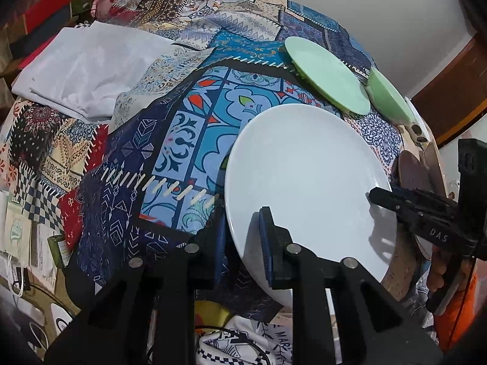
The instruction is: Organize plates and bowls
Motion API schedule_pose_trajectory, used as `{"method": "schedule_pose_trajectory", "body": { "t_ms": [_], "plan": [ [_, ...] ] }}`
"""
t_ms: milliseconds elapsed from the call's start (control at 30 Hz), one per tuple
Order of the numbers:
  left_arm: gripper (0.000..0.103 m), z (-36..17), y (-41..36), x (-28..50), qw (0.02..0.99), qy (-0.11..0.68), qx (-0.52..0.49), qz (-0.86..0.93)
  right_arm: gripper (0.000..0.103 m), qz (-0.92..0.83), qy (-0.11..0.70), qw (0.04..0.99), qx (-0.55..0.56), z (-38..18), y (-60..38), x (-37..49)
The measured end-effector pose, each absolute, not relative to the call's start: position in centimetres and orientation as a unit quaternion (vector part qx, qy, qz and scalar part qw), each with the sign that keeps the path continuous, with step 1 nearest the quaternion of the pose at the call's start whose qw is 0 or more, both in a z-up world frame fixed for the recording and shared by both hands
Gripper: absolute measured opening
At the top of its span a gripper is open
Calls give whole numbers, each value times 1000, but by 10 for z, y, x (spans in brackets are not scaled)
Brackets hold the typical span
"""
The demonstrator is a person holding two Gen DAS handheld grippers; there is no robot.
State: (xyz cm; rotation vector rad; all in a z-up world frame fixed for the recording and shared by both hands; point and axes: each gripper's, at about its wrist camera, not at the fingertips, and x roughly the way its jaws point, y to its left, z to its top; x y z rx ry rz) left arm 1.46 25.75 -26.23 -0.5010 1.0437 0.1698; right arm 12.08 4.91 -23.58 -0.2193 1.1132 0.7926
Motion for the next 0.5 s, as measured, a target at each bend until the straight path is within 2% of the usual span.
{"method": "schedule_pose_trajectory", "body": {
  "t_ms": [500],
  "plan": [
    [24,-253,246,18,842,488,-207,99,24,365,475,795,-95,-220,37,111]
  ]
}}
